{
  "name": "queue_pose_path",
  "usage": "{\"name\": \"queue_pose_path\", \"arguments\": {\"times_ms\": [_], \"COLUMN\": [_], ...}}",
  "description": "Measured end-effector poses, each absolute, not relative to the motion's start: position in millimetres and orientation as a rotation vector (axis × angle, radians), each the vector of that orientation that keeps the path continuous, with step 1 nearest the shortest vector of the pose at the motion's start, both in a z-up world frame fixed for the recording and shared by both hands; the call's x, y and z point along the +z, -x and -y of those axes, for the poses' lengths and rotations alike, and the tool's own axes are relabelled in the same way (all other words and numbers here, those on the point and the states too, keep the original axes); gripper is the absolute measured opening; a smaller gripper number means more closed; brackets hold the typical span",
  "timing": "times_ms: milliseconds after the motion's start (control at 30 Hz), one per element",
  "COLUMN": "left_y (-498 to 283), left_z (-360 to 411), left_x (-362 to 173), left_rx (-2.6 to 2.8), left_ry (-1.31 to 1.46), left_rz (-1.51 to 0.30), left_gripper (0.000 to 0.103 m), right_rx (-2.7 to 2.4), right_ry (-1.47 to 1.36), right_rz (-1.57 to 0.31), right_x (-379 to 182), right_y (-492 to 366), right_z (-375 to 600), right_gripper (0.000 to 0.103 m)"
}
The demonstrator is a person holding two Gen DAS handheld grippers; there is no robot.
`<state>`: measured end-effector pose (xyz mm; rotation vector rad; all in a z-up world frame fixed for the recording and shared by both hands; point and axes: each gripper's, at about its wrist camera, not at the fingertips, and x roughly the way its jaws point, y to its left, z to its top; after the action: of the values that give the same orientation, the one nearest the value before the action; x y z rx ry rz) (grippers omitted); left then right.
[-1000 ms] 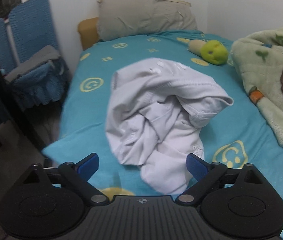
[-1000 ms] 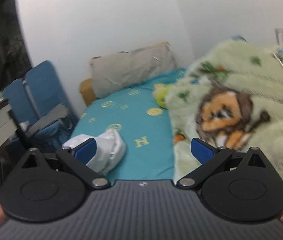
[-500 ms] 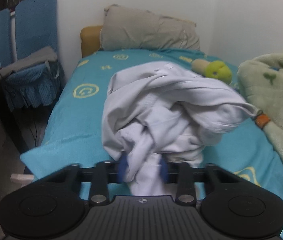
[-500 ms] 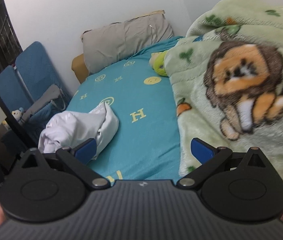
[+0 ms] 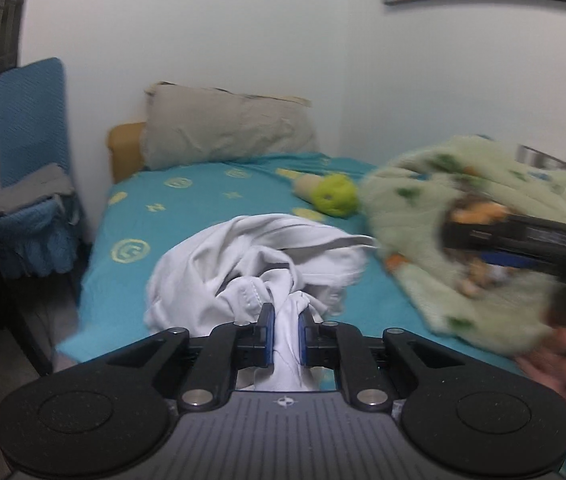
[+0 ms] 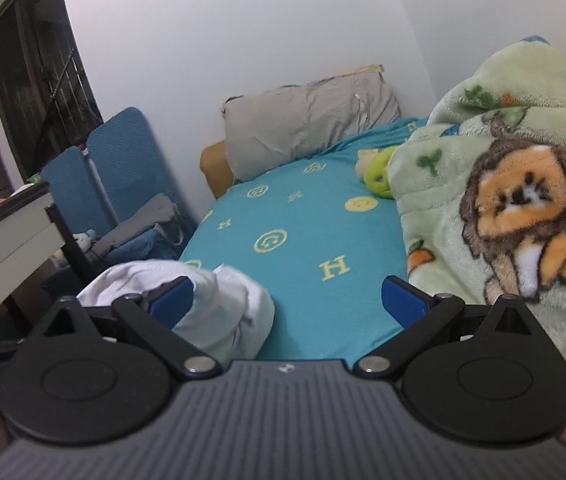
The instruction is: Fold clothes
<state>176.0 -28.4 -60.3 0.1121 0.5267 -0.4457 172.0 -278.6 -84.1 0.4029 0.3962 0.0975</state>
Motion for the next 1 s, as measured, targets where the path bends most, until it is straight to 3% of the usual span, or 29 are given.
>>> {"name": "queue_pose_path", "arguments": {"times_ms": [133,267,300,467,867,1000], "left_y": [-144,-142,-141,-124,-141,-154], "left_z": [34,36,36,32,29,15], "left_x": [-74,-91,-92,-83,-105,-104], "left_rx": [-0.461,-0.473,-0.480,-0.512,-0.289,-0.253], "left_ry": [-0.126,-0.161,-0.172,-0.187,-0.373,-0.299], "left_rz": [-0.636,-0.700,-0.699,-0.629,-0.708,-0.721], "left_gripper": [0.013,0.015,0.017,0.046,0.051,0.050], "right_rx": [0.182,0.245,0.253,0.258,0.221,0.235], "right_ry": [-0.479,-0.527,-0.521,-0.487,-0.558,-0.560], "right_rz": [-0.508,-0.599,-0.613,-0.634,-0.692,-0.705], "right_x": [-92,-105,-107,-113,-128,-130], "right_y": [-166,-163,-163,-169,-186,-188], "right_z": [272,259,255,242,255,255], "right_gripper": [0.097,0.077,0.076,0.071,0.067,0.067]}}
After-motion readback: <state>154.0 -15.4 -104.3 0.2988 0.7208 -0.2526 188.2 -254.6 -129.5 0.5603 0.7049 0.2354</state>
